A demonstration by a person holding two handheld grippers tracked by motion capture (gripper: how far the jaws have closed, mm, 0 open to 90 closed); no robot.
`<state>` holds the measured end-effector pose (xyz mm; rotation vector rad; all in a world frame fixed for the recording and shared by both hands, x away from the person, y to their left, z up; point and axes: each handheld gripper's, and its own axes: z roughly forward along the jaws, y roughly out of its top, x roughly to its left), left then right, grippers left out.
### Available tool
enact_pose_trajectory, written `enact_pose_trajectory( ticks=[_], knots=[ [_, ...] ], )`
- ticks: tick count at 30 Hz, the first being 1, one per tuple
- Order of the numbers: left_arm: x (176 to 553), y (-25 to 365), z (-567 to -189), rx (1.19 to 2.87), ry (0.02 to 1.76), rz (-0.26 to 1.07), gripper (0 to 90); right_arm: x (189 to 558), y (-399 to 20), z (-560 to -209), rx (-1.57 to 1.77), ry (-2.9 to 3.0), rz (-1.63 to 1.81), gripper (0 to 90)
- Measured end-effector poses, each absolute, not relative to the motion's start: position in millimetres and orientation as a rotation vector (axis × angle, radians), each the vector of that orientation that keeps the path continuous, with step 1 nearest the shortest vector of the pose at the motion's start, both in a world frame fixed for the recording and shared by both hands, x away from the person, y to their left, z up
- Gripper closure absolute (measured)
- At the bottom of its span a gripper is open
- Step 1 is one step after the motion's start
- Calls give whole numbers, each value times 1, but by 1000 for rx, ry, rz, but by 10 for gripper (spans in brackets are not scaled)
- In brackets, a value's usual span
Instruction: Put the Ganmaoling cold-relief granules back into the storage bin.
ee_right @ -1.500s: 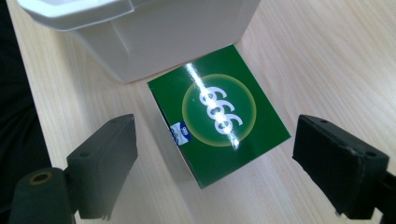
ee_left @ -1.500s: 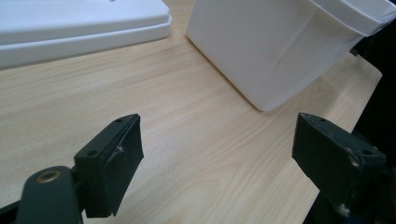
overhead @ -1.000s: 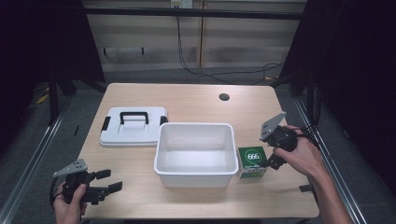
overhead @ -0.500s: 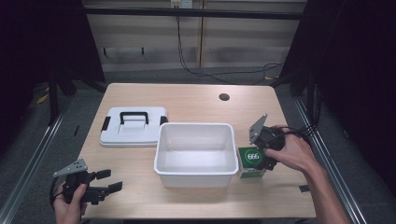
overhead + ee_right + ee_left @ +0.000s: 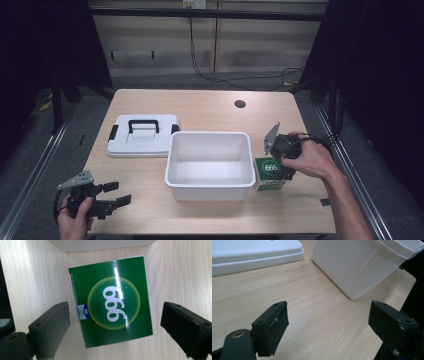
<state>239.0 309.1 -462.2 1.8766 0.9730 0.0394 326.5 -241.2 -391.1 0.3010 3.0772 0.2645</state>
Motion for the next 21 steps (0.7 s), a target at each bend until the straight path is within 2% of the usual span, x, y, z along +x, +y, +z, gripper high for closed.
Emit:
enact_pose_trajectory(
  ticks=[21],
  knots=[
    [239, 309, -462, 1875, 975, 40, 163, 334, -238, -415, 327, 3117, 245, 114]
  ],
)
